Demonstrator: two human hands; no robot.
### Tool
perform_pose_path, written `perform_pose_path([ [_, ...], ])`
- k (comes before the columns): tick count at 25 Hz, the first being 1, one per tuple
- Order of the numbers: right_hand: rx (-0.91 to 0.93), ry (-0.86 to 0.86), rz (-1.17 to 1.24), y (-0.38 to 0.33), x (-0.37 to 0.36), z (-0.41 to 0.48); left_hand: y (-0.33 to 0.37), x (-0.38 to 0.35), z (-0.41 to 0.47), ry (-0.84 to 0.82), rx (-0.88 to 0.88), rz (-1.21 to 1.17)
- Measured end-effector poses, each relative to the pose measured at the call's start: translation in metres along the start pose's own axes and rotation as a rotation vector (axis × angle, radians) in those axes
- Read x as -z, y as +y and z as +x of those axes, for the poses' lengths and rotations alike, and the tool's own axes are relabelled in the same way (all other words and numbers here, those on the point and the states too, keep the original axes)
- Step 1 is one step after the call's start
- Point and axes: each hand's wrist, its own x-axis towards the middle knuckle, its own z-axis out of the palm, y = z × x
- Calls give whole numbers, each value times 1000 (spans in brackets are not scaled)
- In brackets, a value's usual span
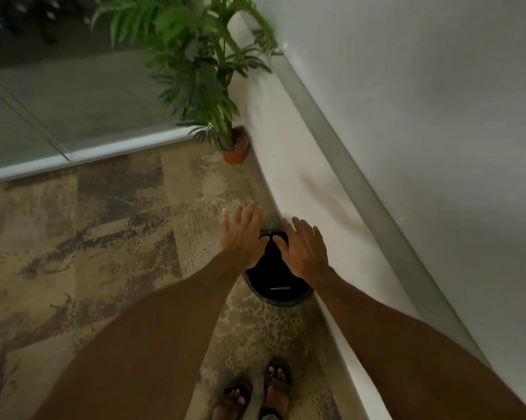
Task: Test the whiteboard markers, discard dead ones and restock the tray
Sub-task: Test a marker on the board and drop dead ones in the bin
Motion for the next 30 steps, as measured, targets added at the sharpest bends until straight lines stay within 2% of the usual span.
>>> perform_pose_path([
  [4,-67,78,45,-21,42,-20,1,46,-22,55,-68,8],
  [7,-118,53,45,-29,79,-37,2,78,-41,145,-131,4],
  [13,-242,158,-82,-36,138,-97,25,133,-73,274,-346,103],
  [18,-428,211,-107,-23,172,-157,71,148,-101,372,-552,88],
  [24,-661,223,-86,5,188,-239,135,149,-149,282,-735,136],
  [30,-807,264,-67,32,187,-331,199,136,-215,217,-890,184],
])
